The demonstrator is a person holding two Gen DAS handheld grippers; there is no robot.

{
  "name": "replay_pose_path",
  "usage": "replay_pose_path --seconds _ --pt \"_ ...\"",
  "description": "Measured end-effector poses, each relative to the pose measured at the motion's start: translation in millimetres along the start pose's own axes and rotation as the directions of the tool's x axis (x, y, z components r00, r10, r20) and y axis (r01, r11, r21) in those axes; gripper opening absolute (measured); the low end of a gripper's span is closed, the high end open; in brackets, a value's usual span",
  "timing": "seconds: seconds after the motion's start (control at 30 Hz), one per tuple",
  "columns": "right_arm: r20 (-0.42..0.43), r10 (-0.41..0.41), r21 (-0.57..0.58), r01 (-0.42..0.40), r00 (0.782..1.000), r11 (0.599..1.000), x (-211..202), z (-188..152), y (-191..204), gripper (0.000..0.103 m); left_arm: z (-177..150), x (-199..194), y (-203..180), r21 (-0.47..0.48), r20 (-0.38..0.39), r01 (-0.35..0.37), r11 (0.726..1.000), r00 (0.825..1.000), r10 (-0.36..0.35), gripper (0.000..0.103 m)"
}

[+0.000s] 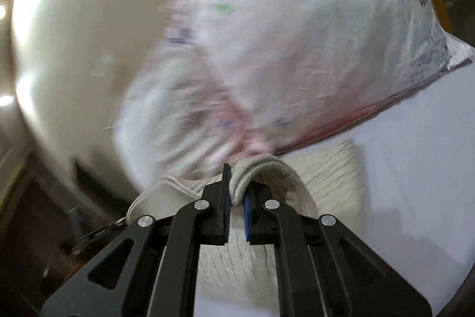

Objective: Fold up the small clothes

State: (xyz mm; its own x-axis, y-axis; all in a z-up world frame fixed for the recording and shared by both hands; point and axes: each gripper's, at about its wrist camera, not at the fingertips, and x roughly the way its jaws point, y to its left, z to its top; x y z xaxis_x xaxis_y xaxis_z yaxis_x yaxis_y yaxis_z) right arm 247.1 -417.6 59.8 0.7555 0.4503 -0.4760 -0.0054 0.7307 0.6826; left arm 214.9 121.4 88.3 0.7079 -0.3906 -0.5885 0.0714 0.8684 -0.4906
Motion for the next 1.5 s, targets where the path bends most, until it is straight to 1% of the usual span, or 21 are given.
replay_pose_path --seconds 0.1,0.23,0.27,0.3,0.37,0.43,0.47,0.57,0.77,0.87,0.9,0.97,1.0,1.07,1.13,1.23,1.33,1.4,1.43,1.47,1.5 --pt "-0.048 -0.085 0.052 0.088 0.995 0.995 41 0 -21 0.007 7 52 7 -0.015 -0.064 -0.079 0.997 0.995 0.078 0.006" --pt "-0.033 -0.179 0.083 0.181 0.983 0.98 60 4 -35 0.013 3 61 19 -0.07 -0.095 -0.049 0.996 0.995 0.042 0.006" --pt "-0.01 -0.19 0.083 0.19 0.982 0.978 57 4 -35 0.033 4 56 19 -0.065 -0.101 -0.033 0.997 0.995 0.027 0.007" --pt "0.03 -0.206 0.081 0.202 0.978 0.976 50 3 -33 0.075 5 50 20 -0.062 -0.108 -0.014 0.998 0.994 0.008 0.009" --pt "0.151 -0.16 0.062 0.152 0.976 0.986 29 -2 -28 0.098 5 32 23 -0.051 -0.103 -0.002 0.999 0.995 -0.004 0.019" --pt "0.164 -0.079 0.03 0.075 0.983 0.997 22 -3 -27 0.098 2 9 25 -0.017 -0.053 -0.049 0.999 0.997 0.048 0.057" --pt "0.159 -0.055 0.024 0.052 0.986 0.998 20 -4 -29 0.098 -2 -4 28 0.001 -0.027 -0.083 0.997 0.996 0.083 0.06" --pt "0.131 -0.041 0.05 0.035 0.99 0.998 23 2 -42 0.098 -12 -19 48 -0.015 -0.083 -0.106 0.994 0.991 0.104 0.06" --pt "0.098 -0.032 0.089 0.023 0.995 0.996 24 -1 -51 0.098 -40 1 72 -0.114 -0.194 -0.065 0.991 0.98 0.042 0.057" --pt "0.088 -0.003 0.09 -0.005 0.996 0.996 24 -6 -49 0.098 -48 8 67 -0.13 -0.173 -0.042 0.991 0.985 0.019 0.055" --pt "0.083 0.009 0.092 -0.017 0.997 0.996 24 -6 -49 0.098 -50 8 65 -0.131 -0.161 -0.043 0.99 0.987 0.021 0.052" --pt "0.074 0.026 0.095 -0.033 0.997 0.995 24 -4 -49 0.098 -54 12 65 -0.164 -0.171 -0.02 0.986 0.985 -0.009 0.029" --pt "0.073 0.031 0.096 -0.038 0.997 0.995 23 -4 -48 0.098 -57 16 66 -0.202 -0.179 0.015 0.979 0.982 -0.052 0.023" --pt "0.075 0.047 0.099 -0.055 0.996 0.994 20 -2 -48 0.098 -55 12 62 -0.236 -0.167 0.046 0.971 0.982 -0.087 0.019" --pt "0.09 0.068 0.102 -0.077 0.994 0.992 13 2 -50 0.098 -48 4 45 -0.271 -0.118 0.147 0.951 0.976 -0.185 0.018" --pt "0.139 0.091 0.106 -0.106 0.986 0.989 -3 10 -53 0.098 -31 -4 -12 -0.225 -0.048 0.31 0.924 0.944 -0.328 0.018" --pt "0.169 0.091 0.119 -0.112 0.981 0.987 -13 15 -60 0.098 -22 20 -95 -0.172 -0.058 0.507 0.845 0.851 -0.522 0.018" --pt "0.166 0.065 0.109 -0.084 0.984 0.99 -16 20 -68 0.098 -33 72 -160 -0.19 -0.142 0.612 0.768 0.756 -0.638 0.018" --pt "0.154 0.038 0.103 -0.054 0.987 0.993 -16 23 -73 0.098 -37 88 -175 -0.208 -0.172 0.628 0.75 0.731 -0.66 0.02" --pt "0.145 0.026 0.107 -0.042 0.989 0.993 -15 24 -79 0.098 -47 122 -203 -0.241 -0.243 0.645 0.725 0.683 -0.689 0.02" --pt "0.129 0.018 0.128 -0.034 0.992 0.991 -14 26 -87 0.098 -53 142 -218 -0.258 -0.293 0.638 0.726 0.664 -0.688 0.02"
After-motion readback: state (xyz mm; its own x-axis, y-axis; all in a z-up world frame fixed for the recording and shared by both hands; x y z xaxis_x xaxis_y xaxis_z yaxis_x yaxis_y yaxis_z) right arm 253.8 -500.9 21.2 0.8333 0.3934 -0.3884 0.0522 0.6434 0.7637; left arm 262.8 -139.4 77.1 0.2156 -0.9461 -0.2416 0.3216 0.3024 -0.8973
